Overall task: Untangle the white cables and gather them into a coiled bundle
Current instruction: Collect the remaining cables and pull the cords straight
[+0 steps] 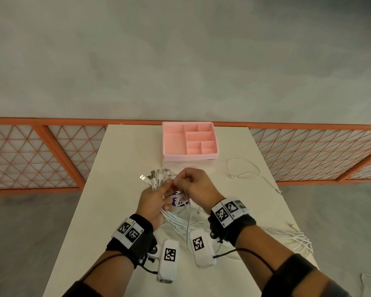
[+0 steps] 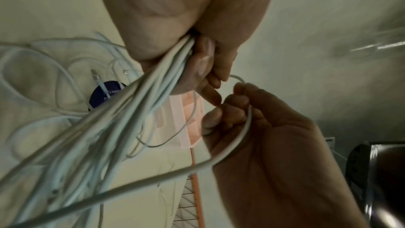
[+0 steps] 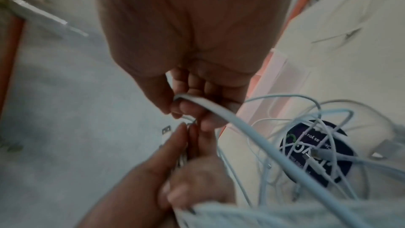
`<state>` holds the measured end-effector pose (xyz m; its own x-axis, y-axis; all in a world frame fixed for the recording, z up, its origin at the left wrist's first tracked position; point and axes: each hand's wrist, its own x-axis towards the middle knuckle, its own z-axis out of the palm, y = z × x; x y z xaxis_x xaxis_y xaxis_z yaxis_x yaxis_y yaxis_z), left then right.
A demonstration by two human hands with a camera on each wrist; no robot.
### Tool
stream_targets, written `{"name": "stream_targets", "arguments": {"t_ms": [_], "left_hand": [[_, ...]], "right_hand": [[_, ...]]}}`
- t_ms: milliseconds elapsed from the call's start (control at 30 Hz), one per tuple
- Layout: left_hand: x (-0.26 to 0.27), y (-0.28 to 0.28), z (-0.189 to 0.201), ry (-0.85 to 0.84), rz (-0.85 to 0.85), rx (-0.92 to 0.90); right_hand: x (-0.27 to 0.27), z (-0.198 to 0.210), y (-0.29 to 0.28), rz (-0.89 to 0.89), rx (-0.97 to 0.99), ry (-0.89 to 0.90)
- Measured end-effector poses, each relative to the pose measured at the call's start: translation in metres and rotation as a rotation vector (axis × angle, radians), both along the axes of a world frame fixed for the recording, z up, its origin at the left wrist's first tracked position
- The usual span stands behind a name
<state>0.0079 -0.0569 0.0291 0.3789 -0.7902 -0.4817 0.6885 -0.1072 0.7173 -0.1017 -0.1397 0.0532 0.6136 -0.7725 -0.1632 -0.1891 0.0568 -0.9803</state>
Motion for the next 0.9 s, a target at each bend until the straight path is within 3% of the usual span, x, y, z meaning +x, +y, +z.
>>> {"name": "stream_targets", "arguments": {"t_ms": [67,167,267,367,533,700,800,900], "left_hand": [[0.003,-0.003,0.004,0.126,0.04,-0.012],[0.013,-0.007,0.0,0.276,0.076,-0.031],[0.023,-0.012,-0.008,0.33,0.083,-0.039],[0.027,-0.014,-0.011,0.329,0.103,-0.026],[0.035,-0.017,-0.021,0.362,0.137,-0.008],[0.031,-0.014,-0.02,0.318,0.158,0.035],[0.022,-0.01,-0.015,0.253,0.15,0.032],[0.009,-0.007,-0.007,0.131,0.088,0.038]], "right_hand": [[-0.001,-0.004,0.009,0.073,-0.029,0.018],[-0.006,-0.013,0.017,0.048,-0.031,0.01],[-0.013,-0.019,0.016,0.019,-0.009,-0.026],[-0.021,-0.025,0.015,0.181,-0.03,0.017],[-0.043,-0.026,0.016,0.503,-0.024,0.226],[-0.063,-0.027,0.008,0.715,-0.014,0.589],[-0.063,-0.024,-0.003,0.655,-0.089,0.679],[-0.049,-0.011,-0.008,0.274,-0.226,0.445]]}}
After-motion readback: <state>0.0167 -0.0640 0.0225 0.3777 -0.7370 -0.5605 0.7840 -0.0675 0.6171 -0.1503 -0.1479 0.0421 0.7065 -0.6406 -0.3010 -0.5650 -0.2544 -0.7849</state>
